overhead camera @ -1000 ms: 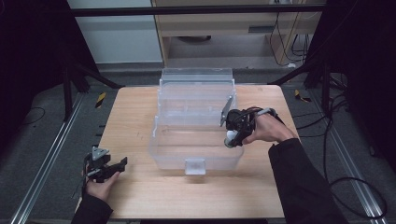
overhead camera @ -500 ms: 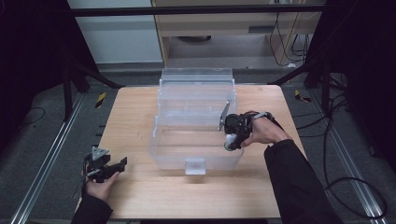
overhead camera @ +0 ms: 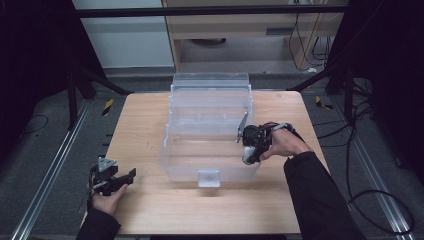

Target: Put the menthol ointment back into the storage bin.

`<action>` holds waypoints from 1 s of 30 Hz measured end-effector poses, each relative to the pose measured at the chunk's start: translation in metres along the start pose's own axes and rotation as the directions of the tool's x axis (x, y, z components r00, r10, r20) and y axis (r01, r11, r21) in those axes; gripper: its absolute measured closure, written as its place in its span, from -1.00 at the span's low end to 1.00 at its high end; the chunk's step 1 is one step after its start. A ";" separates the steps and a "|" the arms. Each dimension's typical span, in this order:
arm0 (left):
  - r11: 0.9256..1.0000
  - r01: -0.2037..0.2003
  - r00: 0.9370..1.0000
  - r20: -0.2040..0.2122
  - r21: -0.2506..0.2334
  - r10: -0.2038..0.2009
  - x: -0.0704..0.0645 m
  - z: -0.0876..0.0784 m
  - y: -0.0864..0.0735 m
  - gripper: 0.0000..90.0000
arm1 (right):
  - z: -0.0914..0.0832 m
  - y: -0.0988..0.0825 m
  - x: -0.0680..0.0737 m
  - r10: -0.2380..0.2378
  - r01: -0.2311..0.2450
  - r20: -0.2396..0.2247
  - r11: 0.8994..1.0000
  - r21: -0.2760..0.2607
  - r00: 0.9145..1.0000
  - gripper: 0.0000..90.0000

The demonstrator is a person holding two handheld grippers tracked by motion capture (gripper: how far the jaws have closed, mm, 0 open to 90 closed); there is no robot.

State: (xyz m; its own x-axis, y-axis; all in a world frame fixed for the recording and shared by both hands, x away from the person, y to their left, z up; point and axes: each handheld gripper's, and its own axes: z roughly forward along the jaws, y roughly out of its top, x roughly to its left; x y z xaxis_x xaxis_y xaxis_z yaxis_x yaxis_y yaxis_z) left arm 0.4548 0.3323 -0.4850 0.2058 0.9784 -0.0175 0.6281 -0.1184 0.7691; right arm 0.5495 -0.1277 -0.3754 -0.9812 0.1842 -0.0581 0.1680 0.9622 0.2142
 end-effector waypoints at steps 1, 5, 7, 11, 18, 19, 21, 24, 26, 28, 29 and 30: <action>1.000 0.000 1.000 0.000 0.000 0.000 0.000 0.000 0.000 -0.38 | 0.001 0.000 0.000 -0.001 0.001 0.001 1.000 -0.004 1.000 0.11; 1.000 0.000 1.000 0.000 0.001 0.000 0.000 0.000 0.000 -0.38 | 0.005 -0.001 0.000 0.000 0.000 -0.010 1.000 0.007 1.000 0.11; 1.000 0.003 1.000 0.000 0.000 -0.003 0.000 0.000 0.000 -0.38 | 0.006 -0.001 0.000 0.001 -0.001 -0.014 1.000 0.011 1.000 0.11; 1.000 0.003 1.000 0.001 0.000 -0.003 0.000 0.000 0.000 -0.38 | 0.008 -0.003 0.000 0.000 0.000 -0.022 1.000 0.012 1.000 0.11; 1.000 0.002 1.000 0.000 0.000 -0.002 0.001 0.000 0.000 -0.38 | 0.012 -0.004 0.000 0.003 -0.003 -0.032 1.000 0.016 0.999 0.11; 1.000 0.002 1.000 0.000 0.000 -0.002 0.001 0.000 0.000 -0.38 | 0.012 -0.004 0.000 0.003 -0.003 -0.032 1.000 0.016 0.999 0.11; 1.000 0.004 1.000 0.000 -0.001 -0.004 0.001 0.000 0.000 -0.38 | 0.013 -0.005 0.000 0.000 0.001 -0.033 1.000 0.016 0.999 0.11; 1.000 0.004 1.000 0.000 0.000 -0.004 0.001 0.000 0.000 -0.38 | 0.014 -0.005 0.000 0.001 0.000 -0.034 1.000 0.022 0.999 0.11; 1.000 0.004 1.000 0.000 0.000 -0.004 0.001 0.000 0.000 -0.38 | 0.015 -0.005 0.000 0.001 -0.001 -0.036 1.000 0.023 0.999 0.11; 1.000 0.004 1.000 0.000 0.000 -0.004 0.001 0.000 0.000 -0.38 | 0.015 -0.004 0.000 0.003 -0.001 -0.038 1.000 0.030 0.999 0.11; 1.000 0.004 1.000 0.000 0.000 -0.004 0.001 0.000 0.000 -0.38 | 0.015 -0.004 0.000 0.003 -0.001 -0.038 1.000 0.030 0.999 0.11; 1.000 0.004 1.000 0.000 0.000 -0.004 0.001 0.000 0.000 -0.38 | 0.016 -0.004 0.000 0.002 -0.001 -0.039 1.000 0.031 0.999 0.11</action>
State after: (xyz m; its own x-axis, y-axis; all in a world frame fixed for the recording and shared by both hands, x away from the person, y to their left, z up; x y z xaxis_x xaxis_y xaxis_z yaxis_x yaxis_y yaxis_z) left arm 0.4548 0.3333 -0.4852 0.2033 0.9789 -0.0204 0.6290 -0.1146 0.7689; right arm 0.5499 -0.1287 -0.3918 -0.9838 0.1780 -0.0197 0.1714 0.9679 0.1837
